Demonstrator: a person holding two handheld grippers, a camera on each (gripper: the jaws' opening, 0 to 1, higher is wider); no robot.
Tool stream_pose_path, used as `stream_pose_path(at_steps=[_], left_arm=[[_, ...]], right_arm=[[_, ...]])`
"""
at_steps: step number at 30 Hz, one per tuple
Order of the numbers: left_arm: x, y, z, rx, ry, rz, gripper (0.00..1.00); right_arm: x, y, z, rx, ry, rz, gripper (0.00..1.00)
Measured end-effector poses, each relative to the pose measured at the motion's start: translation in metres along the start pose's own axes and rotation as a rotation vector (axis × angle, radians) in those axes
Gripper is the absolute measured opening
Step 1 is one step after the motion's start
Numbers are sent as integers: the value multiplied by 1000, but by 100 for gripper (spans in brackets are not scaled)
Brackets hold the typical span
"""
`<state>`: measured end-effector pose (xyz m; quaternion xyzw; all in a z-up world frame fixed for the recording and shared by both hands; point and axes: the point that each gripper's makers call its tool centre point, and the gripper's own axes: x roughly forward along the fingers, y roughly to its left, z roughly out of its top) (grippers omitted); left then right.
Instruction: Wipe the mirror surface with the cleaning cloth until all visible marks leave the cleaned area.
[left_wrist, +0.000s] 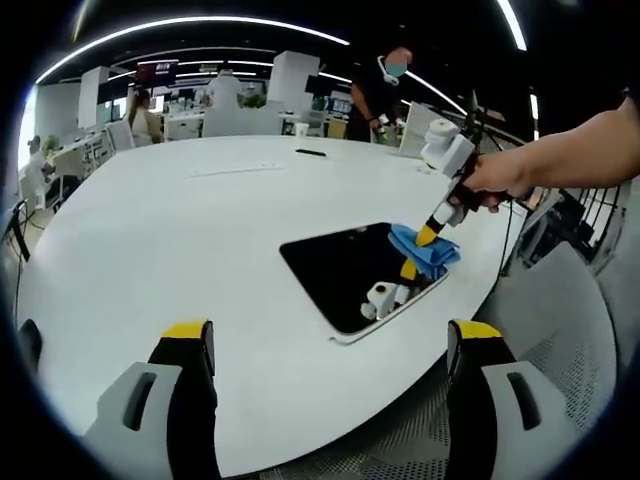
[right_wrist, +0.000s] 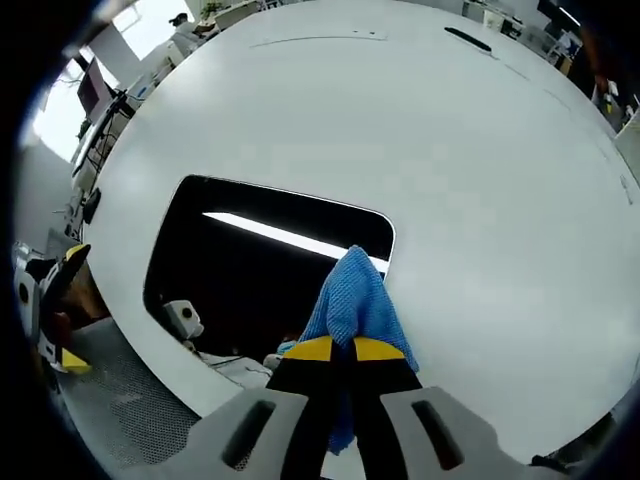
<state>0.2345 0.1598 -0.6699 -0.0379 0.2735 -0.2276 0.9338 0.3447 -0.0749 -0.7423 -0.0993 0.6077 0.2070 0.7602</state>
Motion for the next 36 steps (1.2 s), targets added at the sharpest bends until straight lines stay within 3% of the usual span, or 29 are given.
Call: stream_pose_path(at_steps=[20, 27, 36], left_arm=[[-1, -6, -1, -18, 9, -34, 95], [-1, -4, -1, -6, 11, -15, 96], [-1, -5, -2, 1, 15, -22, 95]], right_arm=[[-7, 9, -30, 69, -20, 23, 0], [-10, 16, -42, 75, -9, 26, 0], [-10, 16, -42, 78, -22, 19, 0]])
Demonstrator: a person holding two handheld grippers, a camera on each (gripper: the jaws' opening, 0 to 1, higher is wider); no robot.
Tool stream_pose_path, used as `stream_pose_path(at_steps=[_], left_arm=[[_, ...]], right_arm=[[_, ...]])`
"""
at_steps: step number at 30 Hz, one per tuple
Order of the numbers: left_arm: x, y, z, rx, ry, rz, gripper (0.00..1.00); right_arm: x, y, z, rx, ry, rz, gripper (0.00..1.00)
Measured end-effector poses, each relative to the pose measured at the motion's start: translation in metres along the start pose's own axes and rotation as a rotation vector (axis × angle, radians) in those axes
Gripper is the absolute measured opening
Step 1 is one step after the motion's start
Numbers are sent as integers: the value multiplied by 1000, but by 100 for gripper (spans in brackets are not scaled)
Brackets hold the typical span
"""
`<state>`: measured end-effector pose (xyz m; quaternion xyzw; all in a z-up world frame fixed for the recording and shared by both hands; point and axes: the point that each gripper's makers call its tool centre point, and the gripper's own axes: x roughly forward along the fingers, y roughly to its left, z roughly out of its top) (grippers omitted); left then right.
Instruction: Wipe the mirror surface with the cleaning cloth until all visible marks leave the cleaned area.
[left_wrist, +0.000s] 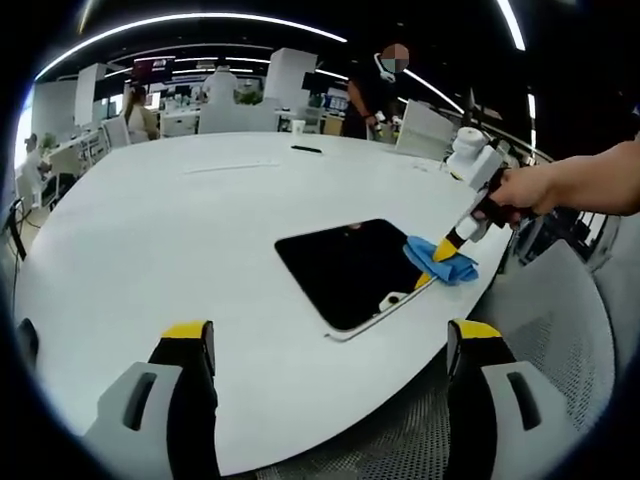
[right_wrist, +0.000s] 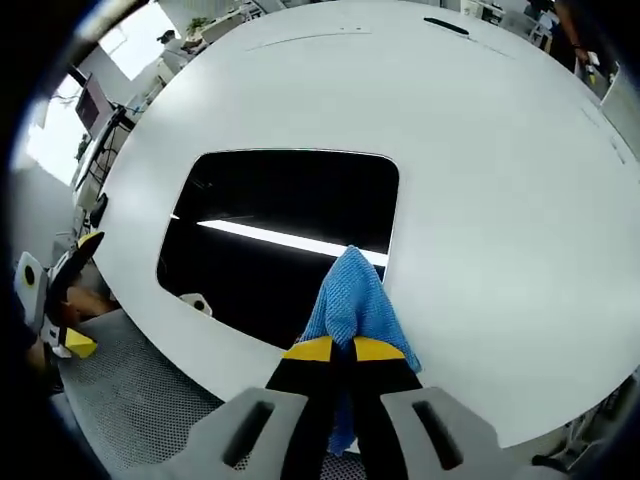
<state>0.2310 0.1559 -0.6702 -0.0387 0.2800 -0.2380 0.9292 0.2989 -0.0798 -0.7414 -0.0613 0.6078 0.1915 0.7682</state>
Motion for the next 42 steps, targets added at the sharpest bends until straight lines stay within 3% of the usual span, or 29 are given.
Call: stream_pose_path(at_steps=[2, 4, 6, 25, 42], left_arm=[[0, 0, 0, 3, 1, -1, 95], [0, 0, -1, 1, 4, -3, 95], [1, 0, -1, 7, 3, -4, 95], [2, 0, 1, 11, -4, -5, 94], [1, 0, -2, 8, 10, -3, 95]], right_arm=[[0, 0, 0, 6, -5, -5, 0], [1, -1, 1, 100, -13, -19, 0], [0, 0, 1, 40, -15, -19, 0], [3, 14, 4, 17, 3, -27, 0], [9, 52, 10, -17, -9, 16, 0]])
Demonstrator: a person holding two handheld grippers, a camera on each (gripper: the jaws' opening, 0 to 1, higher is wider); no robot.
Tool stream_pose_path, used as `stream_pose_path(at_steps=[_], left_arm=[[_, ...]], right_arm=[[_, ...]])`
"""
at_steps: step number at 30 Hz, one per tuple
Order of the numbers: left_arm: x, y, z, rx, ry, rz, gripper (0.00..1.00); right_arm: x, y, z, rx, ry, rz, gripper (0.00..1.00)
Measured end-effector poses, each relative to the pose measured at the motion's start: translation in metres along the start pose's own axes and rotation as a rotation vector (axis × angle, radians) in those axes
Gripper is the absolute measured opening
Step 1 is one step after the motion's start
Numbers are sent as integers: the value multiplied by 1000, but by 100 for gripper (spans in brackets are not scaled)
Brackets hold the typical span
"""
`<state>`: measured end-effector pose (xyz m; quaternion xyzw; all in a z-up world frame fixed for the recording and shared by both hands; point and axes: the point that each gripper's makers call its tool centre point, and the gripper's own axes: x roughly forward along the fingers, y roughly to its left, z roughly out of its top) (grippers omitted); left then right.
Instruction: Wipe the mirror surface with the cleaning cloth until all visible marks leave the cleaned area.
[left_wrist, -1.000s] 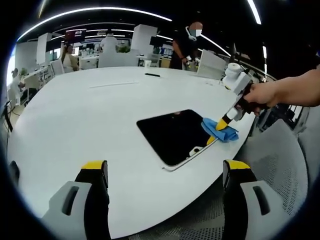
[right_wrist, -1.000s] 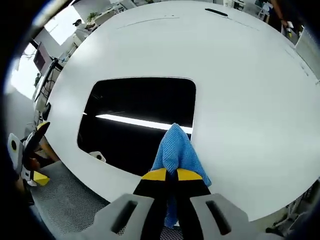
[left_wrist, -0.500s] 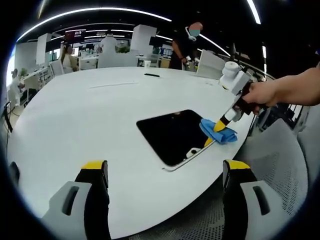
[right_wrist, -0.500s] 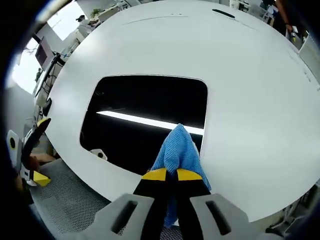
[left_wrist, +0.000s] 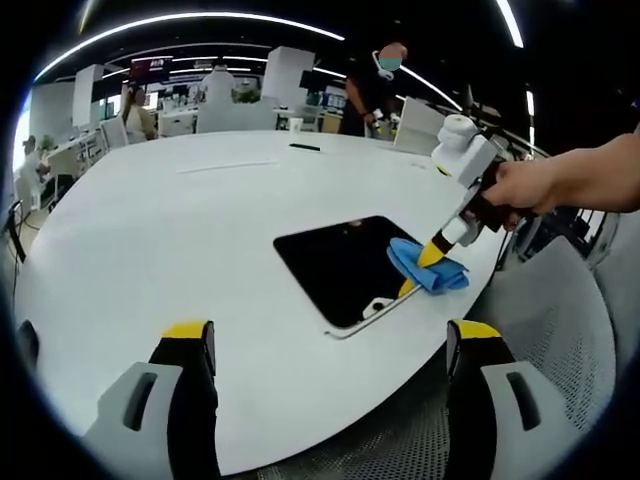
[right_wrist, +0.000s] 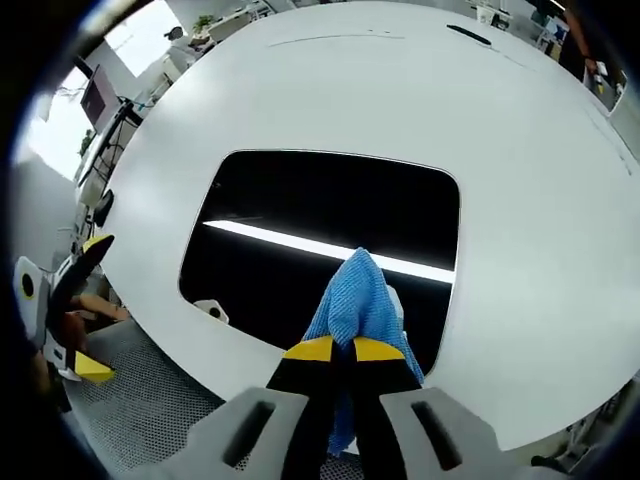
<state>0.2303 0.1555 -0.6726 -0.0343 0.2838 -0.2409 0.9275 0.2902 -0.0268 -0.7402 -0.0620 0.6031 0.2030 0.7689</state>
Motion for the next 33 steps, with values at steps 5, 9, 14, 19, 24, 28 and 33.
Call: stream_pose_path(at_steps=[5, 9, 14, 19, 24, 28, 33], left_arm=[[0, 0, 0, 1, 1, -2, 95], [0, 0, 0, -1, -1, -1, 95], [-1, 4, 3, 3, -22, 17, 99], [1, 1, -2, -12, 0, 1, 95], [1, 4, 0, -12, -10, 11, 99], [3, 4, 0, -10, -7, 9, 99], [4, 4, 0, -10, -10, 5, 99]], right_arm=[[2, 10, 1, -5, -5, 14, 0], [3, 15, 3, -9, -11, 23, 0], [5, 24, 6, -28, -5, 30, 0], [8, 34, 9, -48, -5, 38, 0], [12, 43, 12, -64, -1, 49, 0], [12, 50, 13, -77, 1, 53, 0], [13, 60, 15, -98, 5, 53, 0]])
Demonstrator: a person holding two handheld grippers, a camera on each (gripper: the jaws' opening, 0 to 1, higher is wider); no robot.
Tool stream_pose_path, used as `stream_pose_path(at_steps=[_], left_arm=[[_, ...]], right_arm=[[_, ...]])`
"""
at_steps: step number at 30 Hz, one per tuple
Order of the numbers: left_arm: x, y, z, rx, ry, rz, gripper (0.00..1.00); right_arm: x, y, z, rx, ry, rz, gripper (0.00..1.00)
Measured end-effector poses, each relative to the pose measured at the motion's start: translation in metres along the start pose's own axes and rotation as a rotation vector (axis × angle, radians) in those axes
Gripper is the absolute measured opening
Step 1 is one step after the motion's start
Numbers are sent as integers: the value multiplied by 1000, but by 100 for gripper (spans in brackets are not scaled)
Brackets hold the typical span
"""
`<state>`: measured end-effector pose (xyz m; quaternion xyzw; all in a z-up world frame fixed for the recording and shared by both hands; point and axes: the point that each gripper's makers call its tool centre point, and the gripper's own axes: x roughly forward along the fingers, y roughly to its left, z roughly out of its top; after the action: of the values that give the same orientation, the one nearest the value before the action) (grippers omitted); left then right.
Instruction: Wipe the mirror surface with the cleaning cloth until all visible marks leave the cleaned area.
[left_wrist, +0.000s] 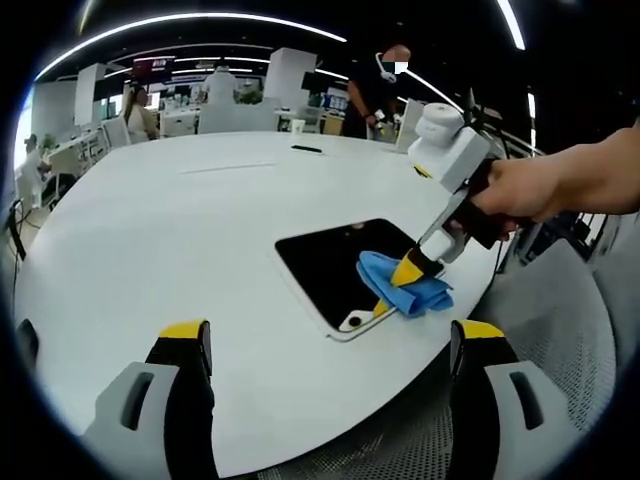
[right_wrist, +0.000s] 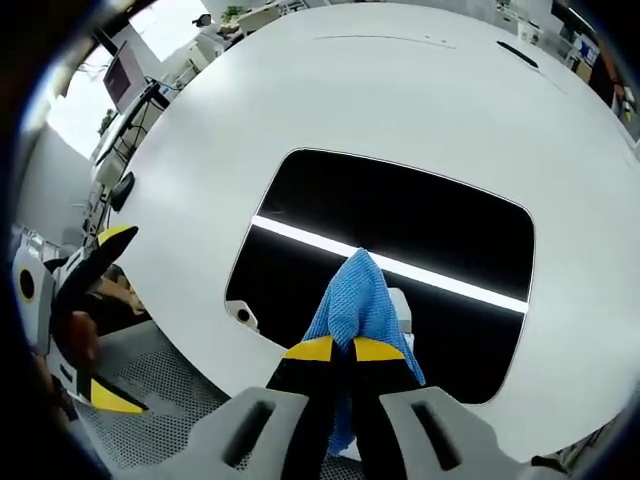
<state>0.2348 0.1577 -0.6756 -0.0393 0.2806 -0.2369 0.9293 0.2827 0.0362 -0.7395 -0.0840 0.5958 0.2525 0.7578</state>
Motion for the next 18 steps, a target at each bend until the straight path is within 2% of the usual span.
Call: stream_pose_path(at_steps=[12, 18], left_arm=[[-2, -2, 0, 3, 2, -5, 99], [-2, 2, 1, 8, -9, 14, 99]], right_arm=[[4, 26, 5, -35, 5, 21, 0], [7, 34, 8, -49, 10, 26, 0]])
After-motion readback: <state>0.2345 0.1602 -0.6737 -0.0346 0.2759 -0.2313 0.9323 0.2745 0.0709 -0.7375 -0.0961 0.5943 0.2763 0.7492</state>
